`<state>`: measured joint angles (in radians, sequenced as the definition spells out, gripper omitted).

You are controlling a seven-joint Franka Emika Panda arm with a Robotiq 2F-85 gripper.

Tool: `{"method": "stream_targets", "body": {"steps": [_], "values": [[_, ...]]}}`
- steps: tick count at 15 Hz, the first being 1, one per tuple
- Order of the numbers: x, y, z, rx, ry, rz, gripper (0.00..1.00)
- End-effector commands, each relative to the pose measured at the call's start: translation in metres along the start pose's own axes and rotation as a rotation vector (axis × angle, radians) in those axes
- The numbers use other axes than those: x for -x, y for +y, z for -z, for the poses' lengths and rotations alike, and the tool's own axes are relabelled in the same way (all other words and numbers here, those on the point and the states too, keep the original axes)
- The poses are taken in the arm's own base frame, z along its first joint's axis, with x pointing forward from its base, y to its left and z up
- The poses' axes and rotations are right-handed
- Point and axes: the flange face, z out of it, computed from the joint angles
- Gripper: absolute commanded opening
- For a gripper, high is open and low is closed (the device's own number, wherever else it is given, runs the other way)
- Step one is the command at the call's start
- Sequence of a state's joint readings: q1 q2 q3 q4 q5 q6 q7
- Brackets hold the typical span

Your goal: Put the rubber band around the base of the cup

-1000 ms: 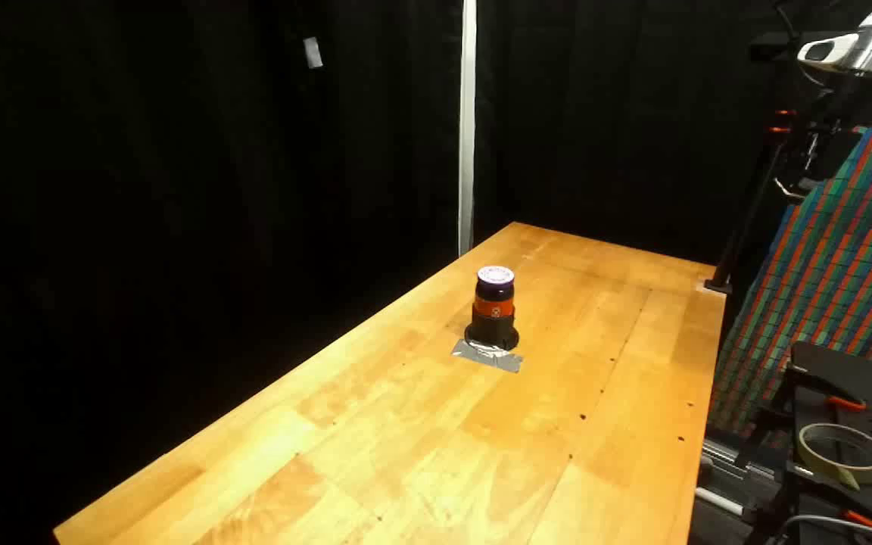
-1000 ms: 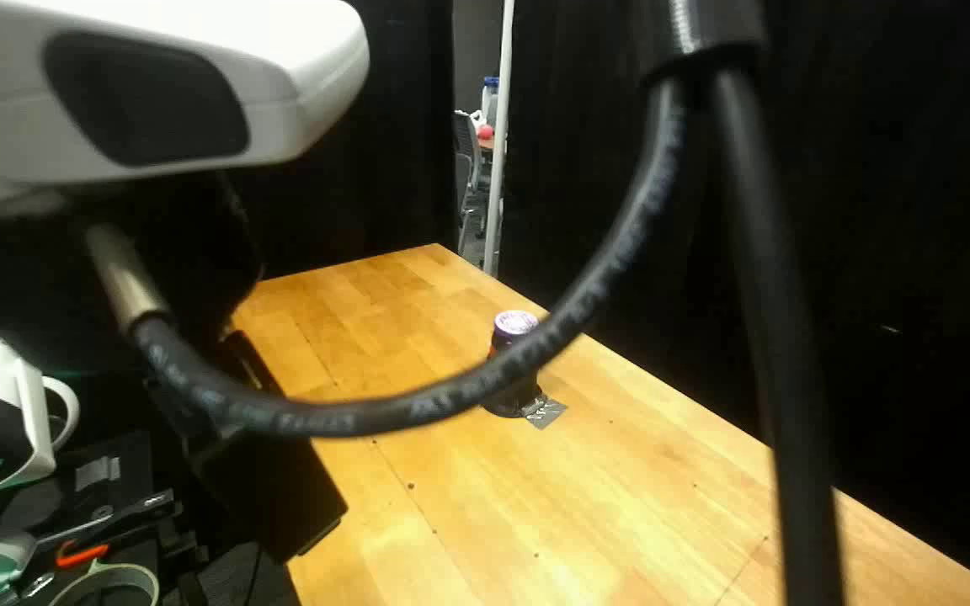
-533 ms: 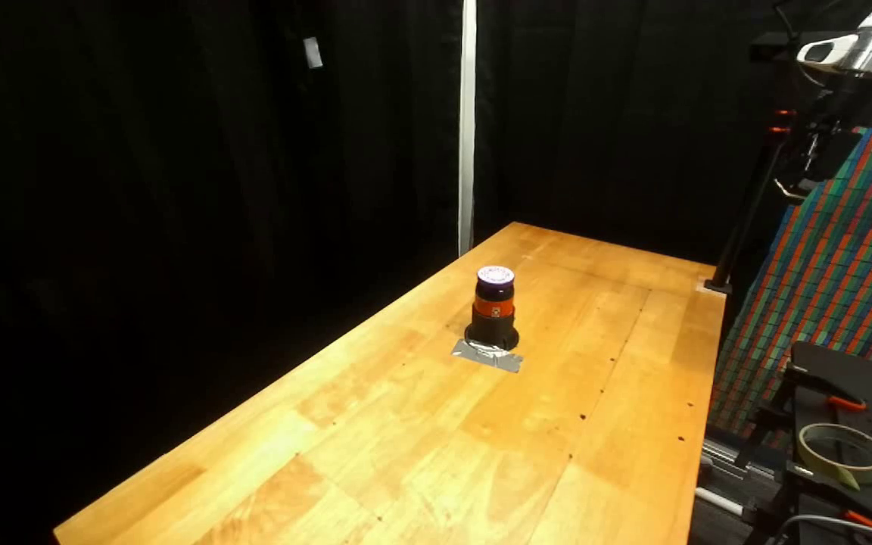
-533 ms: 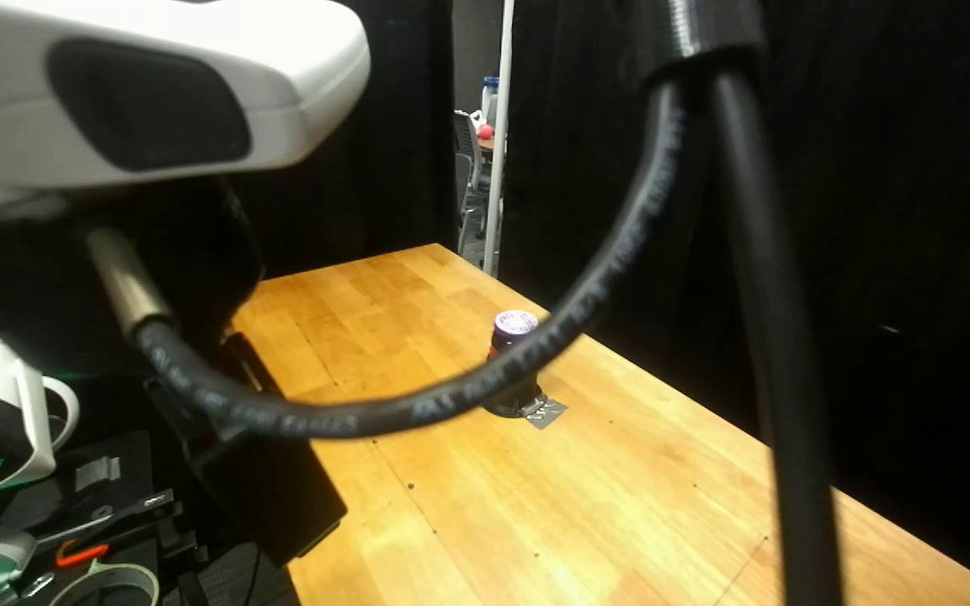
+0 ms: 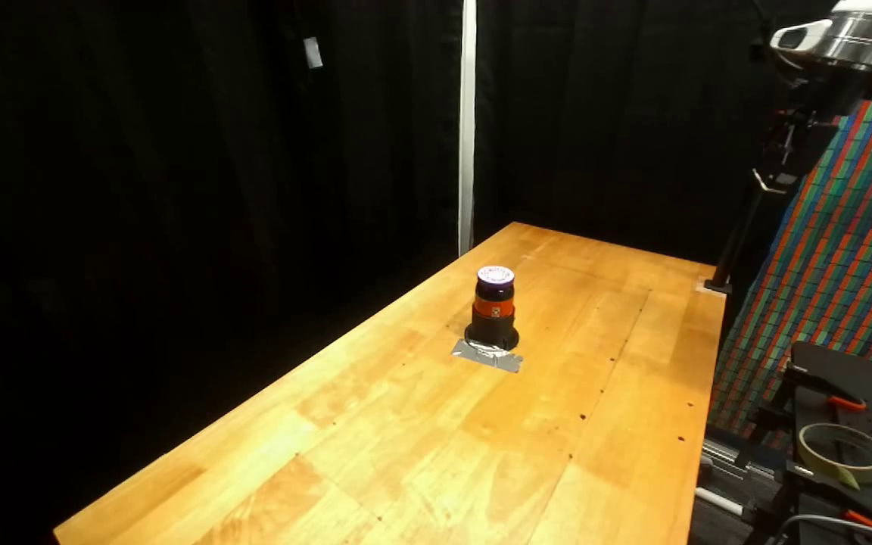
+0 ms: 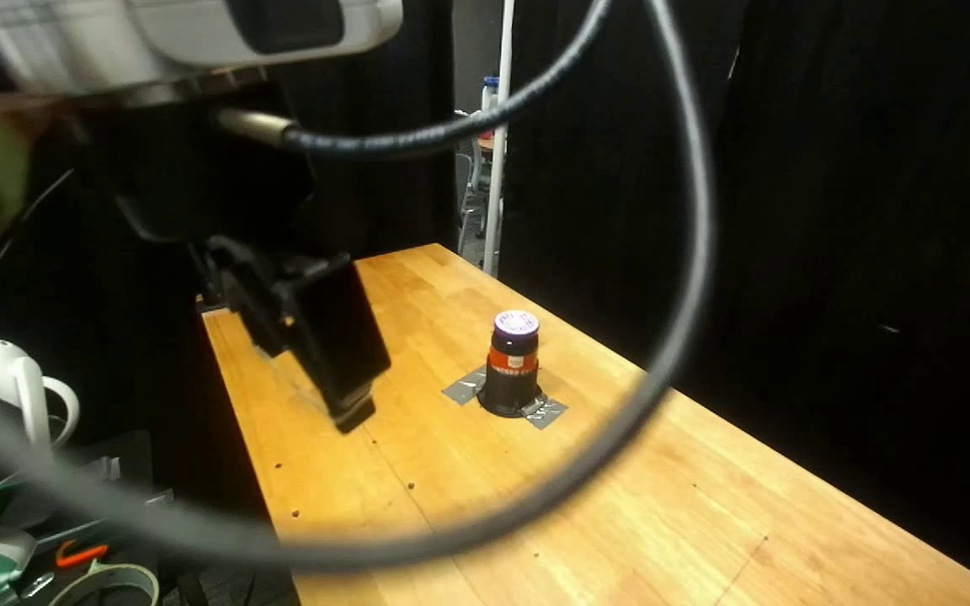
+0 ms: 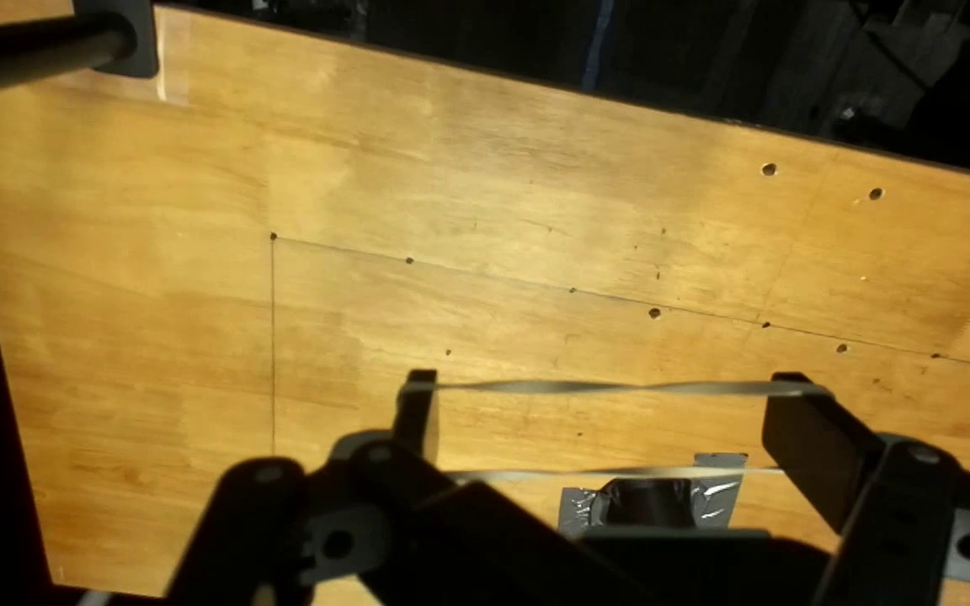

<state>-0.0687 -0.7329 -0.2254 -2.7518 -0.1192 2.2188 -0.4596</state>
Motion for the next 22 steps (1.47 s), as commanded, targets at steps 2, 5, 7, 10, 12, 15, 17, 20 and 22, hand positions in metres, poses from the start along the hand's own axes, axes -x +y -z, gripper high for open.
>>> {"method": "stream_targets", "body": {"steps": [2, 5, 7, 10, 12, 15, 17, 20, 22], "values": [[-0.095, -0.074, -0.018, 0.087, -0.105, 0.051, 1.00], [-0.146, -0.117, -0.041, 0.115, -0.120, 0.050, 1.00], [-0.179, -0.136, -0.060, 0.118, -0.116, 0.033, 1.00], [-0.230, -0.149, -0.089, 0.103, -0.088, -0.014, 1.00], [-0.260, -0.150, -0.104, 0.073, -0.069, -0.039, 1.00], [-0.294, -0.147, -0.124, 0.044, -0.048, -0.051, 1.00], [-0.311, -0.142, -0.135, 0.040, -0.043, -0.051, 1.00], [-0.331, -0.136, -0.153, 0.029, -0.034, -0.052, 1.00], [-0.341, -0.133, -0.163, 0.026, -0.032, -0.055, 1.00]]}}
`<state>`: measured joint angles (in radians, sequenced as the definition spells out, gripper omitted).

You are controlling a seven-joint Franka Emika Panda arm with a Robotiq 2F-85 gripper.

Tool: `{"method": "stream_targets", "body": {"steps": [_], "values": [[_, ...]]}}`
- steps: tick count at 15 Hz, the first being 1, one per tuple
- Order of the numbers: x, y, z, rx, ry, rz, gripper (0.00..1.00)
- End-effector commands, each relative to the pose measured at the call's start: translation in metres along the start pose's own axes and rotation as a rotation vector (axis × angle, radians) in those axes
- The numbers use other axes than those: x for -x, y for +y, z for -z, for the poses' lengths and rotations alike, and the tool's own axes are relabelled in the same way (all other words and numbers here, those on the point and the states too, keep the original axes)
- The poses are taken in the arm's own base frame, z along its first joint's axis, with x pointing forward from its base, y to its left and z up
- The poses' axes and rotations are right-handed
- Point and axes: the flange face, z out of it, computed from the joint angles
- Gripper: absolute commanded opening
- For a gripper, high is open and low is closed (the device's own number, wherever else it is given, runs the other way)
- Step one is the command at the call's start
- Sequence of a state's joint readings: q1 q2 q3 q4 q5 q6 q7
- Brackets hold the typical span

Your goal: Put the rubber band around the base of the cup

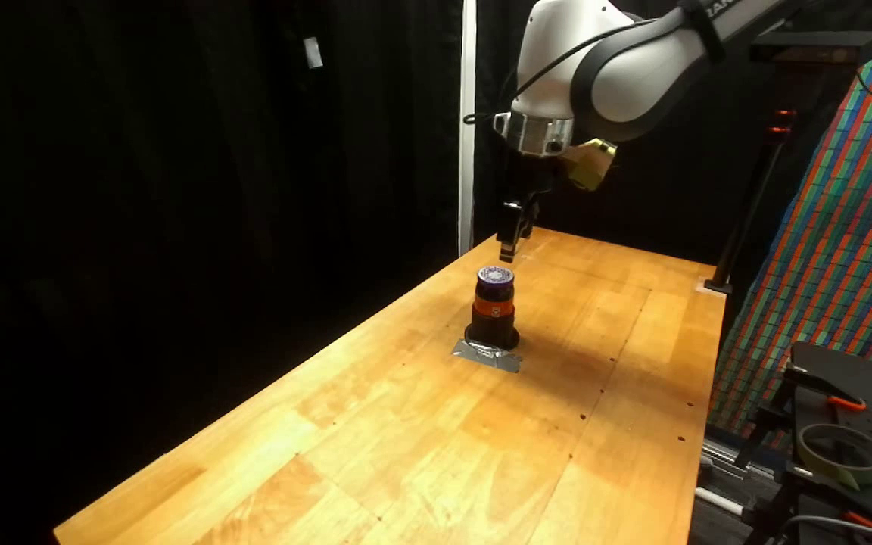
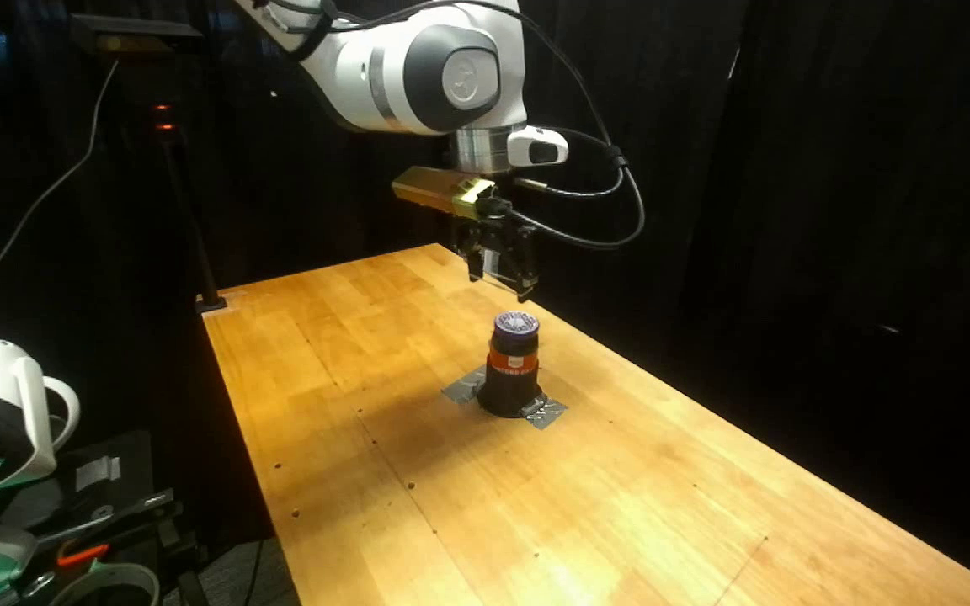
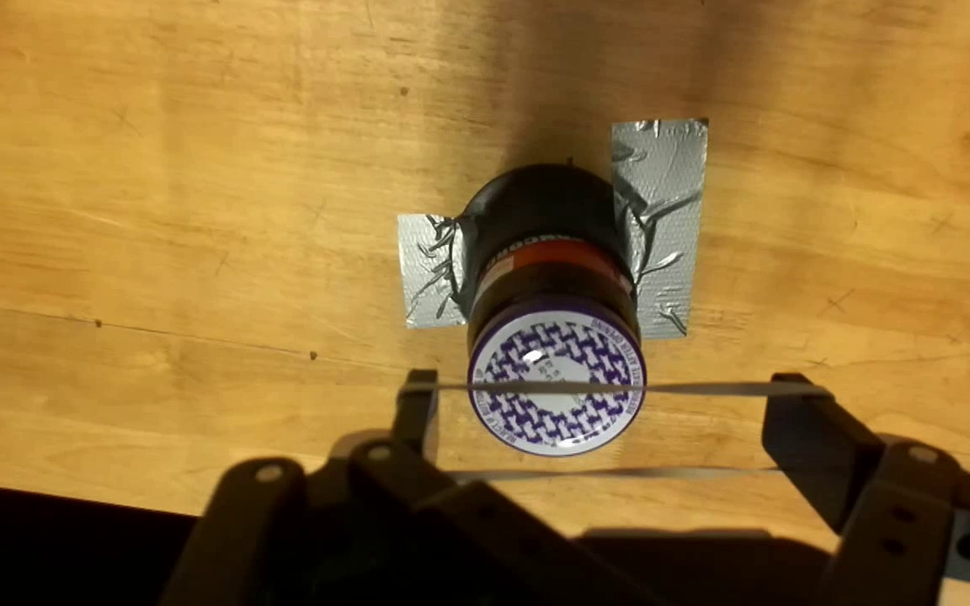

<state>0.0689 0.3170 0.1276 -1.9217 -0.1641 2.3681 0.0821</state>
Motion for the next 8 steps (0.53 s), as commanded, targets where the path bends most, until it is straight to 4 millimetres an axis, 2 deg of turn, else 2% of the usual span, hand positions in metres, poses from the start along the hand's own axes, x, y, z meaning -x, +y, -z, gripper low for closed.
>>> {"method": "stream_targets", "body": {"steps": [1, 8], "values": [[-0.029, 0.002, -0.012, -0.016, 0.030, 0.000, 1.00], [-0.048, 0.010, -0.044, -0.004, 0.044, 0.004, 1.00]]}}
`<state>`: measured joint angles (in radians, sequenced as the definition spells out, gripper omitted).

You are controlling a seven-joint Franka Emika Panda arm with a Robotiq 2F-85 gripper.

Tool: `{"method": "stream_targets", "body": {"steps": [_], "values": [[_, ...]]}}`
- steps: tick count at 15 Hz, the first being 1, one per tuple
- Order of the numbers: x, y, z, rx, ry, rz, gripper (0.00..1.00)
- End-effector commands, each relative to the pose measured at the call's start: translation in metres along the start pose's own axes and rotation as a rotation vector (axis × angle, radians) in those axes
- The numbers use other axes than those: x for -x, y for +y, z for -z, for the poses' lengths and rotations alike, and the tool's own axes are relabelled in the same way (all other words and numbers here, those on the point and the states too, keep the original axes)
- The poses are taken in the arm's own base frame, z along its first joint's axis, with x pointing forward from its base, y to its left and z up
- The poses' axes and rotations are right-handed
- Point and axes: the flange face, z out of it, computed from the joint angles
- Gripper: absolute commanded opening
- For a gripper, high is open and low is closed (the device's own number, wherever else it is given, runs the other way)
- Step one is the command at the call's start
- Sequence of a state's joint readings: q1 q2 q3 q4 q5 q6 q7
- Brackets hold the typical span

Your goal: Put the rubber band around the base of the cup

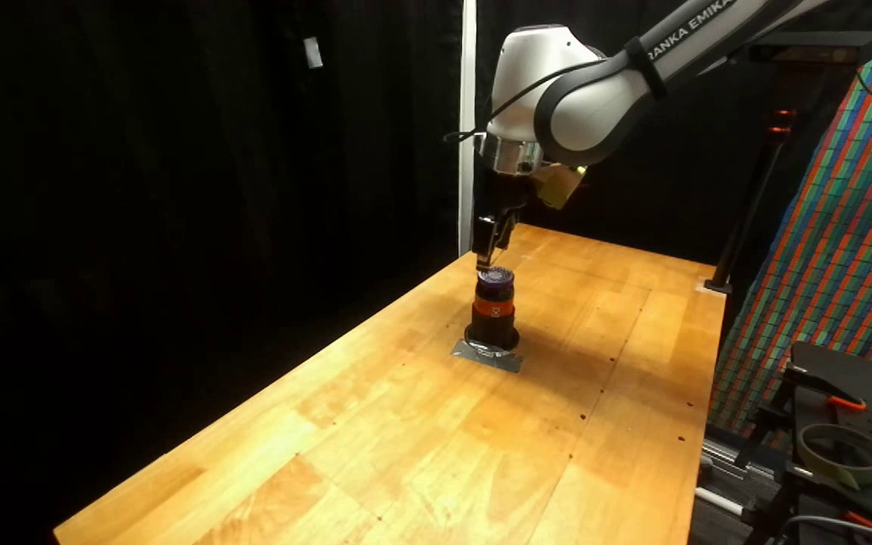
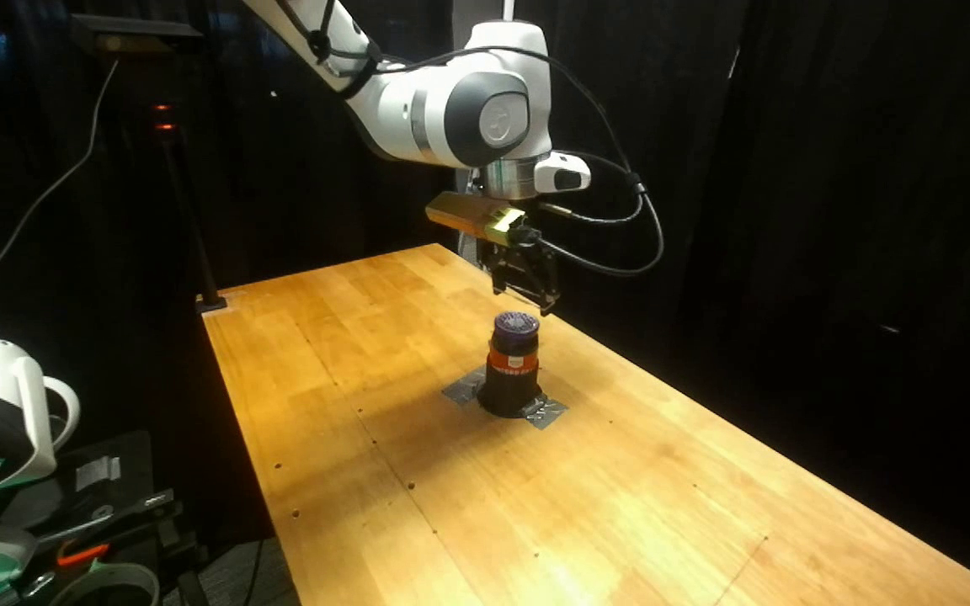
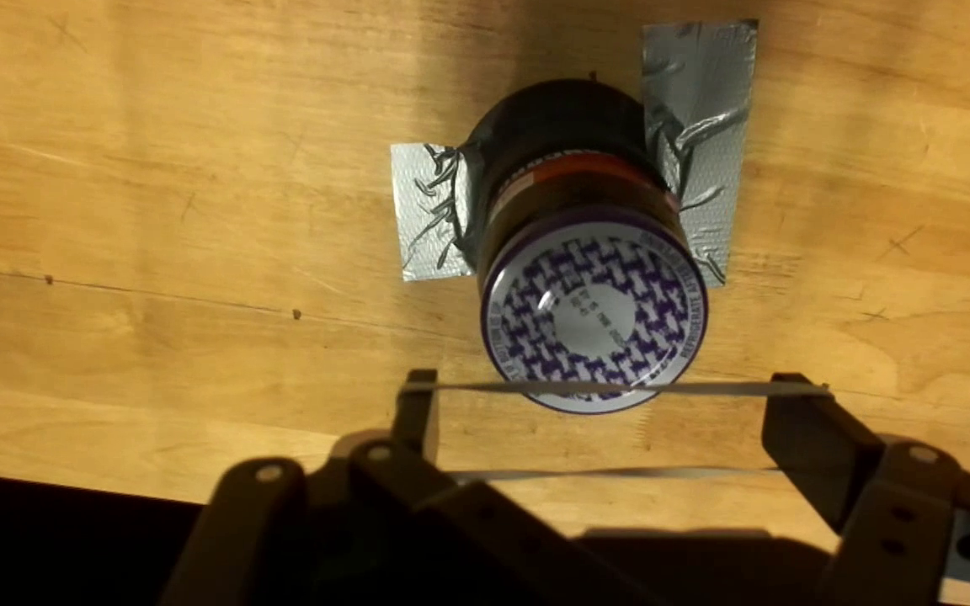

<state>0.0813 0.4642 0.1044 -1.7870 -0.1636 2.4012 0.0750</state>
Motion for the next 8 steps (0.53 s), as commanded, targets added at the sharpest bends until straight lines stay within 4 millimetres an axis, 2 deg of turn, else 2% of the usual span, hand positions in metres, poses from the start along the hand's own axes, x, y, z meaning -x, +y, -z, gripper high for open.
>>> {"method": "stream_targets", "body": {"steps": [1, 5, 8], "values": [[-0.015, 0.005, -0.013, 0.002, 0.019, 0.010, 1.00], [-0.017, 0.010, -0.030, 0.005, 0.010, 0.009, 1.00], [-0.018, 0.007, -0.038, 0.008, 0.039, 0.032, 1.00]]}}
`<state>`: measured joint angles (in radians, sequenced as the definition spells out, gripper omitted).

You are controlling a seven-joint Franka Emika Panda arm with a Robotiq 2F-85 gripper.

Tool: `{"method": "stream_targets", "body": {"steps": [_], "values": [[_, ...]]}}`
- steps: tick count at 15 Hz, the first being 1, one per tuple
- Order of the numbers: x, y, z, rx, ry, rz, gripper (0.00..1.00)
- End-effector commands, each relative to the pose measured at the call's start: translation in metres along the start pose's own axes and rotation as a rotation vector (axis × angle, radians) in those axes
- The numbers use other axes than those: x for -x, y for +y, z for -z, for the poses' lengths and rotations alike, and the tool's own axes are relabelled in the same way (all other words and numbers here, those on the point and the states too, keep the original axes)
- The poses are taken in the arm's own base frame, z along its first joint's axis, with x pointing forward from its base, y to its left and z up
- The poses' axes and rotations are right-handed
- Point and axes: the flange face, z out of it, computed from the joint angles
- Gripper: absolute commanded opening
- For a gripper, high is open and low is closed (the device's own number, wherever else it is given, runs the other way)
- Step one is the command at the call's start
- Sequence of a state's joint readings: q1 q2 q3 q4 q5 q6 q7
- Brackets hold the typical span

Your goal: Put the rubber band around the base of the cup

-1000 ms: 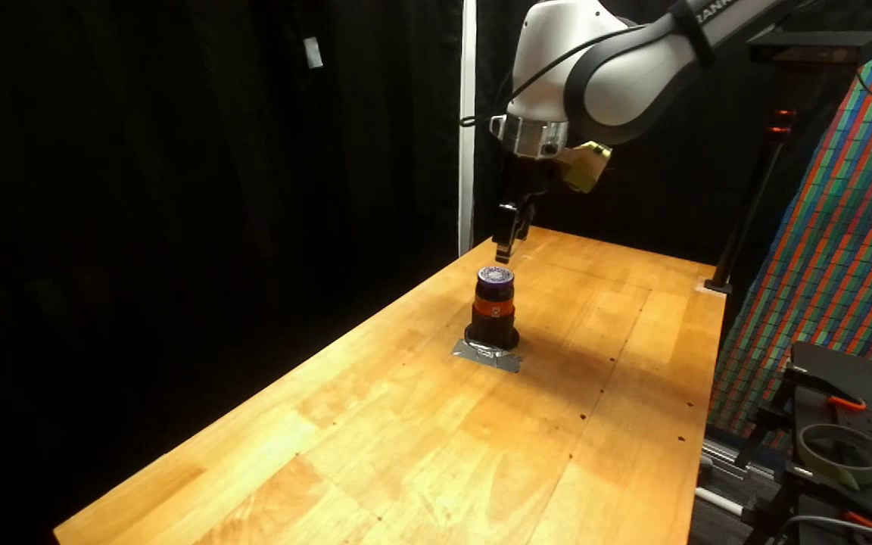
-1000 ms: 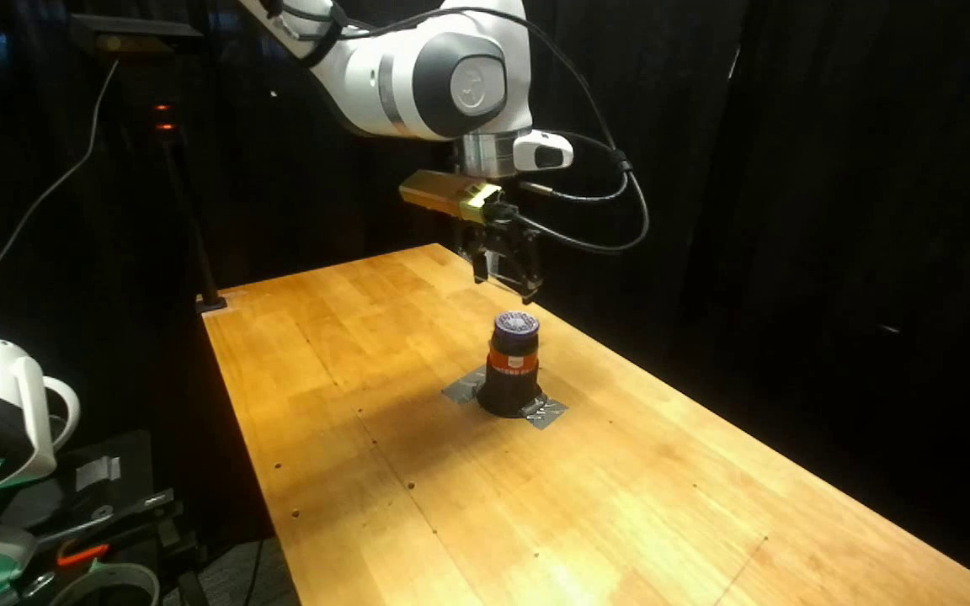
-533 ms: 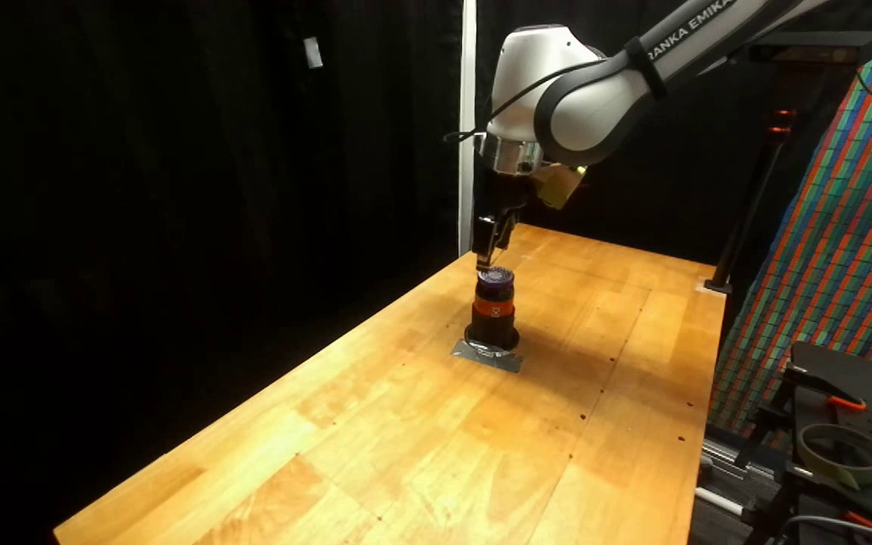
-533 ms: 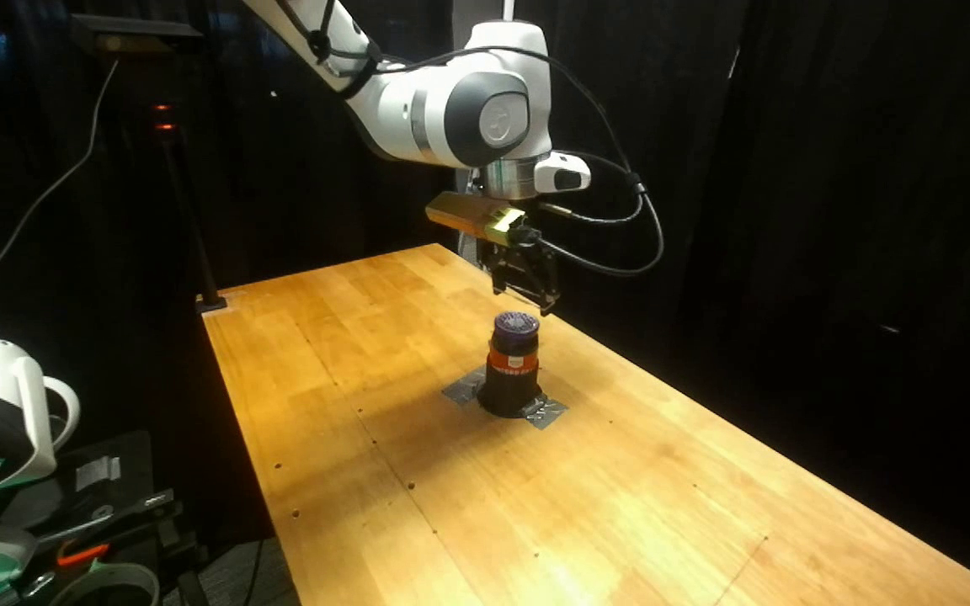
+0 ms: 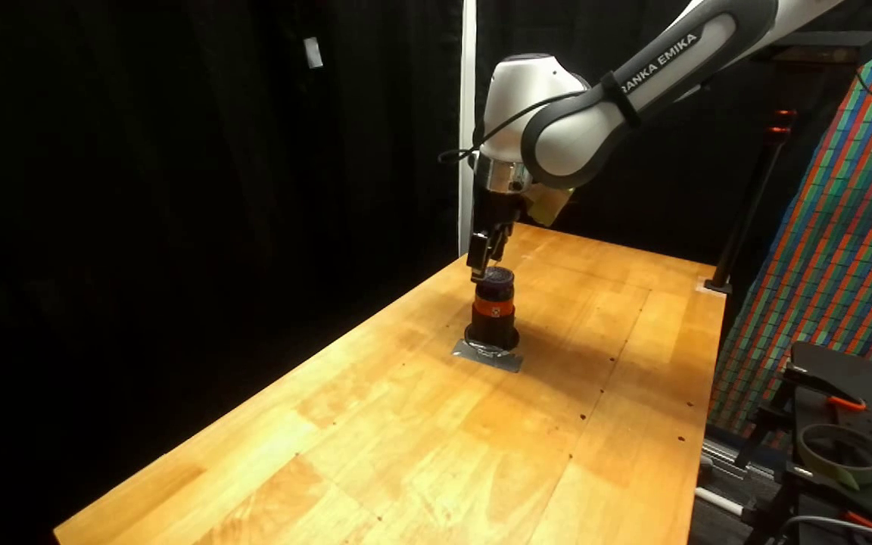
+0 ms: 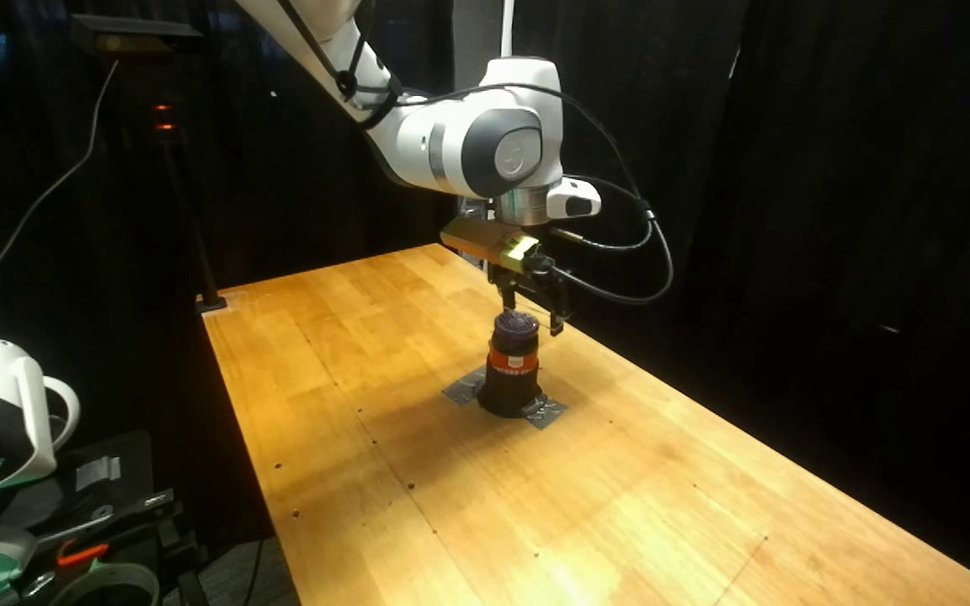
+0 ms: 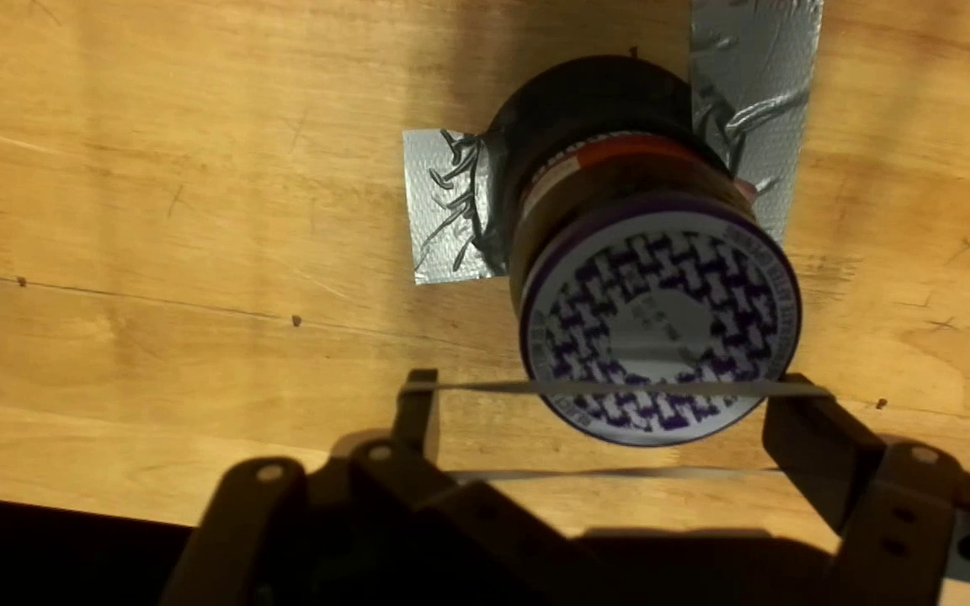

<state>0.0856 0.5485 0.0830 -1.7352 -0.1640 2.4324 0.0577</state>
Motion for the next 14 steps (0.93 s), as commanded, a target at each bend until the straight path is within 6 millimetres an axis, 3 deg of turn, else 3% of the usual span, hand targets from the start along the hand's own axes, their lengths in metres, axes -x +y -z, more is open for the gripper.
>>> {"method": "stream_targets", "body": {"steps": [1, 7, 14], "values": [[-0.010, -0.002, -0.007, 0.001, 0.050, 0.033, 1.00], [0.003, 0.000, -0.021, -0.028, -0.026, 0.044, 1.00], [0.036, 0.017, -0.003, -0.070, -0.145, 0.019, 1.00]]}}
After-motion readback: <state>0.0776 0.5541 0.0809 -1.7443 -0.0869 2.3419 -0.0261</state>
